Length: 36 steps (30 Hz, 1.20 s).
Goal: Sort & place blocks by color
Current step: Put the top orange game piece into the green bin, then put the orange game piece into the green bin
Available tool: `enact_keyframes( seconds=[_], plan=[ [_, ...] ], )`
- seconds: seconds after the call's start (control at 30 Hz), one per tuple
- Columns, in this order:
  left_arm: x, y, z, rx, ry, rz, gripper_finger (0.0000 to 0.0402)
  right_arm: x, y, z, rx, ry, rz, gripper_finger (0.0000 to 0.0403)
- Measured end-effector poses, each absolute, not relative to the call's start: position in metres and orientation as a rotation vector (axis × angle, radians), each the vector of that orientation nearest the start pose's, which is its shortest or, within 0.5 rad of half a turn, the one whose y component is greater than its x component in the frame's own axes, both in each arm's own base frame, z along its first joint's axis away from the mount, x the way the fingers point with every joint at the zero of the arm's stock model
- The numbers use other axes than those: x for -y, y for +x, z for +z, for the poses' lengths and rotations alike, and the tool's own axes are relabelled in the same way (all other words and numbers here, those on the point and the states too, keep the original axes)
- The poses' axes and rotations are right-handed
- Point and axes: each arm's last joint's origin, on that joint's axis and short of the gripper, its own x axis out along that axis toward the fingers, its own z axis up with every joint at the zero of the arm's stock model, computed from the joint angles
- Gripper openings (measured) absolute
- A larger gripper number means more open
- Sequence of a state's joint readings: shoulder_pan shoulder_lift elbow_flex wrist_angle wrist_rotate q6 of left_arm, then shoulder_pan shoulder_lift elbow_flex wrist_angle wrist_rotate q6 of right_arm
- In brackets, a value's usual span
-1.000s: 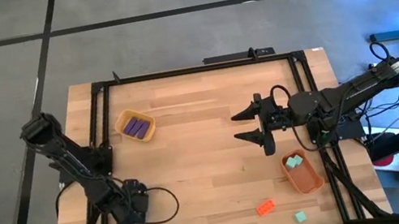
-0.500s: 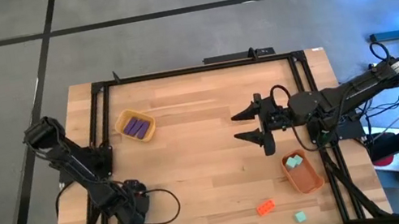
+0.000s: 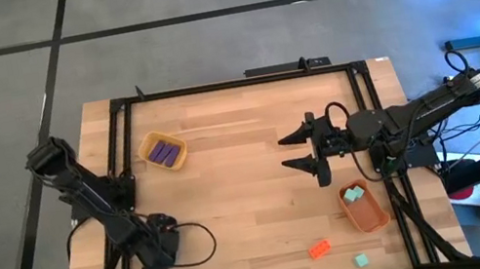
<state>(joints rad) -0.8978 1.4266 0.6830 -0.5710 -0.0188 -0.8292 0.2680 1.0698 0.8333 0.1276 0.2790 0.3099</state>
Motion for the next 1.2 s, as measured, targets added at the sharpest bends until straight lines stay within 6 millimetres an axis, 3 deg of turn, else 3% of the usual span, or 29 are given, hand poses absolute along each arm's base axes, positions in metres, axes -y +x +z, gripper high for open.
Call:
enact_keyframes(
  seconds=[0.2, 0.47, 0.67, 0.8, 0.9, 1.03, 1.2],
  plan=[
    [0.167, 0.135, 0.176, -1.401, -0.133, -0.230, 0.0209, -0.056, 0.234, 0.326, -0.102, 0.280, -0.027, 0.0294],
    [0.141, 0.121, 0.249, -1.238, -0.263, -0.290, 0.0208, -0.056, 0.234, 0.326, -0.102, 0.280, -0.027, 0.0294],
    [0.104, 0.129, 0.326, -0.728, -0.355, -0.042, 0.0207, -0.056, 0.234, 0.326, -0.102, 0.279, -0.026, 0.0294],
    [0.080, 0.138, 0.374, -0.347, -0.273, 0.094, 0.0207, -0.056, 0.234, 0.326, -0.100, 0.270, -0.026, 0.0294],
    [0.064, 0.143, 0.398, -0.136, -0.201, 0.115, 0.0207, -0.056, 0.234, 0.326, -0.100, 0.223, -0.023, 0.0294],
    [0.045, 0.154, 0.401, 0.031, -0.148, 0.101, 0.0207, -0.056, 0.234, 0.326, -0.099, 0.178, -0.020, 0.0294],
    [0.031, 0.175, 0.364, 0.090, -0.171, 0.030, 0.0207, -0.056, 0.234, 0.327, -0.089, 0.183, -0.020, 0.0294]
  ],
)
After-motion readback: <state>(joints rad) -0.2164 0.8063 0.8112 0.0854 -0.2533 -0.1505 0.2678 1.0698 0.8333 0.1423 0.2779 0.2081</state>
